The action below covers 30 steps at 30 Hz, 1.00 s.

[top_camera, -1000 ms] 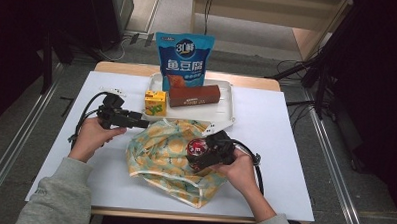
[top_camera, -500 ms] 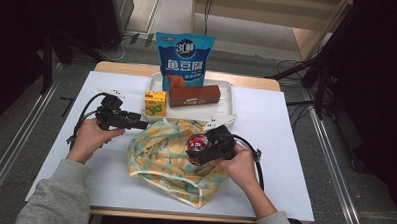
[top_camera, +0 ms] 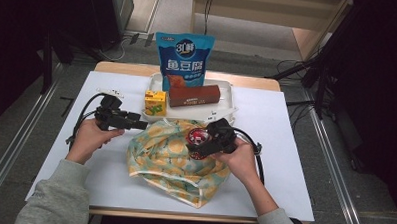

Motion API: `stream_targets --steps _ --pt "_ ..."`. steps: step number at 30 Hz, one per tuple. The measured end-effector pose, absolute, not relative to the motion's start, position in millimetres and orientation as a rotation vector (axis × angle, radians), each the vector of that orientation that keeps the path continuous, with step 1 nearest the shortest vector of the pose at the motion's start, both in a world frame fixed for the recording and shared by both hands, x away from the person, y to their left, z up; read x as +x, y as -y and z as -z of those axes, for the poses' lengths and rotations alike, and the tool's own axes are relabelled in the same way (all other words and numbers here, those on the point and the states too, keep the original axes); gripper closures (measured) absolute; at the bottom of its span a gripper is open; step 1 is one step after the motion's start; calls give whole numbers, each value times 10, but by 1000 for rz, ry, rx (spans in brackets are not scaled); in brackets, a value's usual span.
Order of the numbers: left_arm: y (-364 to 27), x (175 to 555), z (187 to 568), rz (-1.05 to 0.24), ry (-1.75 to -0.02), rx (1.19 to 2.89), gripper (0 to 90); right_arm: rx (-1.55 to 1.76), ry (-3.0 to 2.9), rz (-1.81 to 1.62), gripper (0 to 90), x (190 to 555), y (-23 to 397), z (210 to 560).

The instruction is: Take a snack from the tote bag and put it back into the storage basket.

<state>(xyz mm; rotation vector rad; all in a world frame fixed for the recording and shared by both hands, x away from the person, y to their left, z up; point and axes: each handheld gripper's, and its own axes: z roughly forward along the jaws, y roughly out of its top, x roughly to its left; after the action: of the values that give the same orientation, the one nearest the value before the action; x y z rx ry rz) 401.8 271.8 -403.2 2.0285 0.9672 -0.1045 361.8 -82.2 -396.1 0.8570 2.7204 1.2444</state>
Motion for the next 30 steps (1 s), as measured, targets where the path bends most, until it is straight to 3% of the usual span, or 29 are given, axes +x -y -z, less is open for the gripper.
stream_targets --steps 30 --pt "-2718 4009 4015 110 -962 2025 349 843 -2698 -1271 252 3823 885 3698"
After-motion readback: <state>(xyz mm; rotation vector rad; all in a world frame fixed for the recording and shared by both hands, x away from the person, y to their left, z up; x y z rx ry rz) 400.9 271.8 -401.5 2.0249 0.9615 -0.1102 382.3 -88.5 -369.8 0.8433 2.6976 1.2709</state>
